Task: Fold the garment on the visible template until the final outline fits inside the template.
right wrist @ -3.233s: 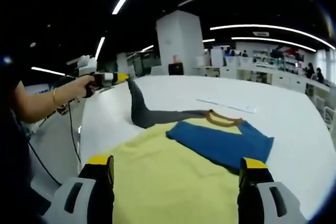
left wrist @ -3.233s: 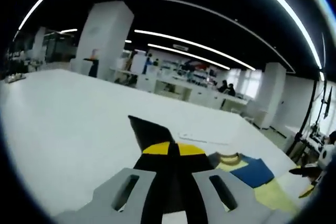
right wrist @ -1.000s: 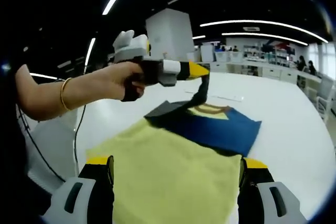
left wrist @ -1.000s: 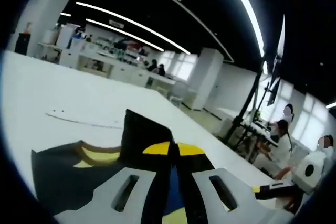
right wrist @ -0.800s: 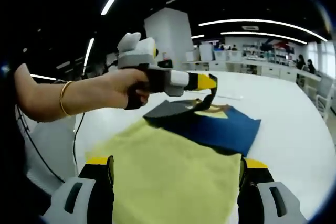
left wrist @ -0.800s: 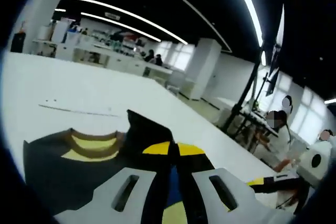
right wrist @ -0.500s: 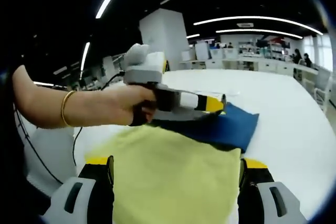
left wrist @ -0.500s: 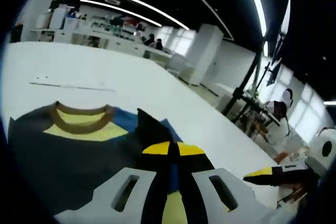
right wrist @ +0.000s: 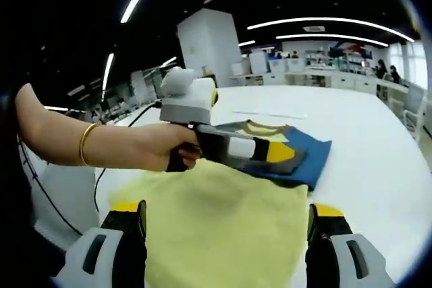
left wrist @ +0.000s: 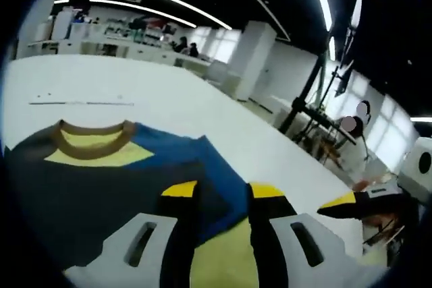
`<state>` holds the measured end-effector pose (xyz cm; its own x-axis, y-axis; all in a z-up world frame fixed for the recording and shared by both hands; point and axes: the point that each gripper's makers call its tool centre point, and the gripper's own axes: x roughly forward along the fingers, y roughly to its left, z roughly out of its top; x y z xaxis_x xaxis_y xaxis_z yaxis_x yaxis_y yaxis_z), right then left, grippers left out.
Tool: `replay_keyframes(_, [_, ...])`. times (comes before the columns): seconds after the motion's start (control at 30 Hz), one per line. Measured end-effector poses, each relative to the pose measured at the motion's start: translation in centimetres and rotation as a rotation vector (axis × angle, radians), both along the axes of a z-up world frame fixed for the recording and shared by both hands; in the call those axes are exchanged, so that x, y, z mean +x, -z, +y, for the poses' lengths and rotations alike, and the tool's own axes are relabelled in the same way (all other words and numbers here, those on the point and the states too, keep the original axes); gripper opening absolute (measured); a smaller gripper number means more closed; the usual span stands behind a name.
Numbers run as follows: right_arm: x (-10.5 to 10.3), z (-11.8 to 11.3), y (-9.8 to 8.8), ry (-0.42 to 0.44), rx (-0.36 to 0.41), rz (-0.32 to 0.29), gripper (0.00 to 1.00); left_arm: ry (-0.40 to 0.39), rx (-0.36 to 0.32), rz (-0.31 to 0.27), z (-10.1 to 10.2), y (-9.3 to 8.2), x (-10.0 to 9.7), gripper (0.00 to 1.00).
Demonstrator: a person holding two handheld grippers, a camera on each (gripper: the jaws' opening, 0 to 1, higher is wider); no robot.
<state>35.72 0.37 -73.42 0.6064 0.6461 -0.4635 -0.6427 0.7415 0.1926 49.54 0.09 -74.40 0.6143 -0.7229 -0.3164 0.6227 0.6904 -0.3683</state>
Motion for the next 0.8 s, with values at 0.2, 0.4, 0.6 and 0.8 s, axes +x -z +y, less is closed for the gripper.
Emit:
replay_keyframes(0.2, [-0.4, -0.2, -0.3, -0.025, -0.023, 0.001, 0.99, 0.017, -0.001, -0.087, 1.0, -2.5, -0.2, 0.65])
replay_keyframes(0.4, [-1.1, -0.2, -0.3, -0.072, -0.058, 0.005, 0.99, 0.046, 0.039, -0.157, 2.2, -3.9, -1.0, 0.91])
replay_keyframes(0.6, [-1.9, -0.4, -0.1, -0.109, -0.086, 0.014, 0.99, 0.069, 0.047, -0.184, 3.7, -5.3, -2.6, 0.99])
replay_keyframes(0.8, [-3.4, -0.5, 0.2, -0.169, -0.106, 0.041, 0.99, 0.095, 0.026, -0.158, 5.3, -6.3, -5.2, 0.99])
